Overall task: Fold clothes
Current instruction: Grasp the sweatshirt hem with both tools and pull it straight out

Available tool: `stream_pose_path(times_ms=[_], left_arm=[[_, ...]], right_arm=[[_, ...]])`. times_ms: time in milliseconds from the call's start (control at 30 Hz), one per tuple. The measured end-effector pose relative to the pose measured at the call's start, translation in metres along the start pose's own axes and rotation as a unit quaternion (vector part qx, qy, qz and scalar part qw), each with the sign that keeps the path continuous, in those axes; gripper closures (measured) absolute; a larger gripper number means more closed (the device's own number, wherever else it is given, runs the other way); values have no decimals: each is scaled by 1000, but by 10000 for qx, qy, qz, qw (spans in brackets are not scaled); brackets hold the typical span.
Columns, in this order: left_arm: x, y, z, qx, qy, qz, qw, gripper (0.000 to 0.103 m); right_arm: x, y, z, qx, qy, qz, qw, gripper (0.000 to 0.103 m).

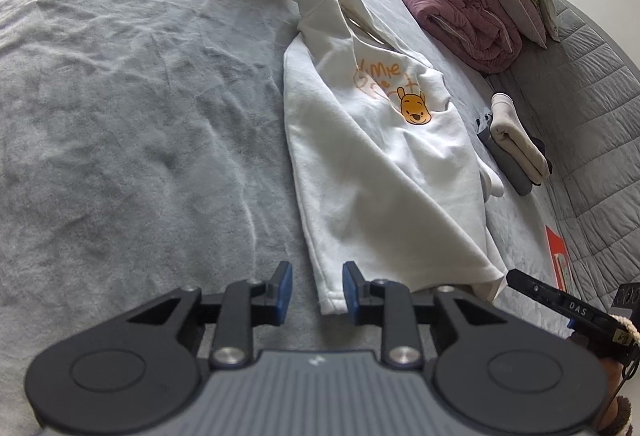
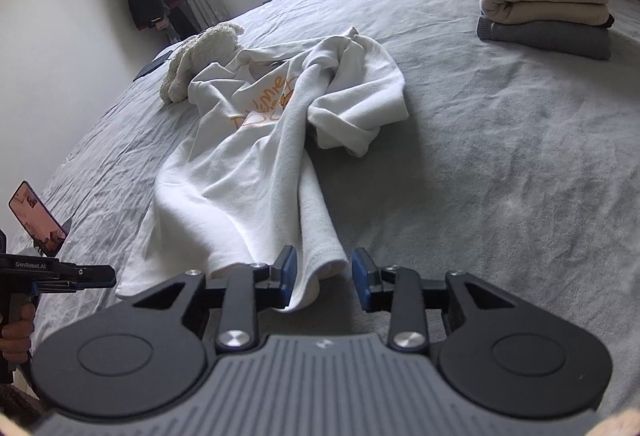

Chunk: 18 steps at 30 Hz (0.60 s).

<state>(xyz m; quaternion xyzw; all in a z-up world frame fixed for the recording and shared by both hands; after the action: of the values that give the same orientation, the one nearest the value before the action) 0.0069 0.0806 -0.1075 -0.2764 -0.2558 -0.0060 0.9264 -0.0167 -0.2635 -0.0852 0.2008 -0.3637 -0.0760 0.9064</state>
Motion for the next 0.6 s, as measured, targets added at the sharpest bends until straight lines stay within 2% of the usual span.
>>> stream_pose_path(times_ms=[167,400,467,500,533,600], left_arm=[[1,-2,-12,65,66,27,10000,77],[4,-11,-23,214,-83,-34,9997,77],[4,-16,-26,353,-139,-172,9991,82],[4,-18,-26,434,-163,-250,9986,85],[4,-20,-27,515,-187,-328,9980,94],[4,-22,-25,606,-249,-430,9969,98]], right_arm=[[2,-11,-11,-32,76,-220,9997,68],[6,-11,-31,124,149,-420,9989,68],[7,-7,-36,137,123,-362,9992,68],[8,-5,-38,142,118,-308,9994,70],[8,-3,-39,119,110,-229,9996,83],[9,2,-39,38,59,-84,9999,90]])
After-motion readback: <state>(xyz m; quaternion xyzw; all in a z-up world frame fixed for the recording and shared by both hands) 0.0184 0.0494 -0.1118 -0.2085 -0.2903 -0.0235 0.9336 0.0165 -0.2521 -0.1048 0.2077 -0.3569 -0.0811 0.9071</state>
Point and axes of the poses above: each gripper's, at about its wrist camera, not at the fingertips, and z roughly against the way its jaws point, y to its left, x to its top, the point moved 5 cm from there along -z, roughly the way its jaws point, and after that the axes turned 4 degrees about -z, right-handed, at the moved point
